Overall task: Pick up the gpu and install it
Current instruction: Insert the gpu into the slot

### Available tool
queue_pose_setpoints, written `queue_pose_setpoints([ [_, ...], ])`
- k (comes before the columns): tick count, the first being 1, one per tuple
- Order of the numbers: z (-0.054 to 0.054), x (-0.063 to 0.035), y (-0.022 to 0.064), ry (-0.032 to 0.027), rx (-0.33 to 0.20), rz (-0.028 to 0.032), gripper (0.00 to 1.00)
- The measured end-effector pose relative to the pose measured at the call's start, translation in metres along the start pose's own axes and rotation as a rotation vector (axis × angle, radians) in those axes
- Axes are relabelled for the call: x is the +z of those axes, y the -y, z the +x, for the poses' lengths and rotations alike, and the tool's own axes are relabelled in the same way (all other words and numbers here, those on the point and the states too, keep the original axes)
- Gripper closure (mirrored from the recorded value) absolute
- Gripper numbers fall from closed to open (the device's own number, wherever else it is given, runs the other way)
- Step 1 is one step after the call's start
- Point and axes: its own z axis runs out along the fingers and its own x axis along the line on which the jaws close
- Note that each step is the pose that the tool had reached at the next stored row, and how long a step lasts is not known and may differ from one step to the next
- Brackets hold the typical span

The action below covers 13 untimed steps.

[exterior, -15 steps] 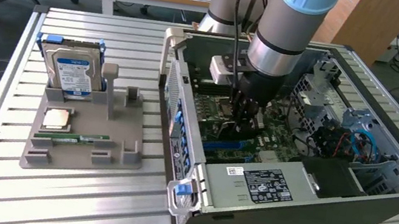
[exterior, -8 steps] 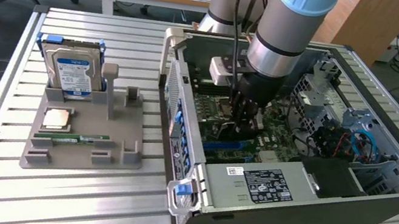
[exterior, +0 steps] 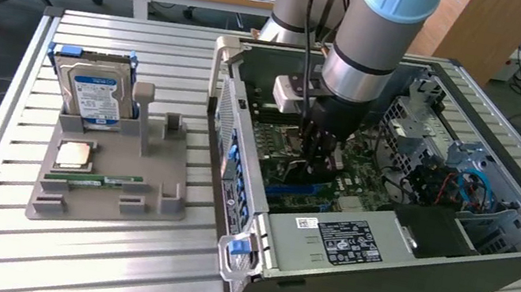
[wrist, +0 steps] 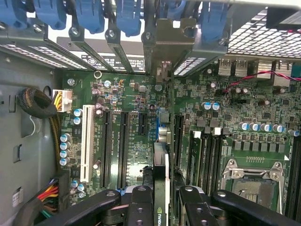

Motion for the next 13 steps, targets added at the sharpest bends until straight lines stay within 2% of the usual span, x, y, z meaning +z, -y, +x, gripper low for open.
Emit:
queue_pose_setpoints([
  [13,0.0003,0.0014,0.0000,0.0001,0.000,0.0001,0.74],
])
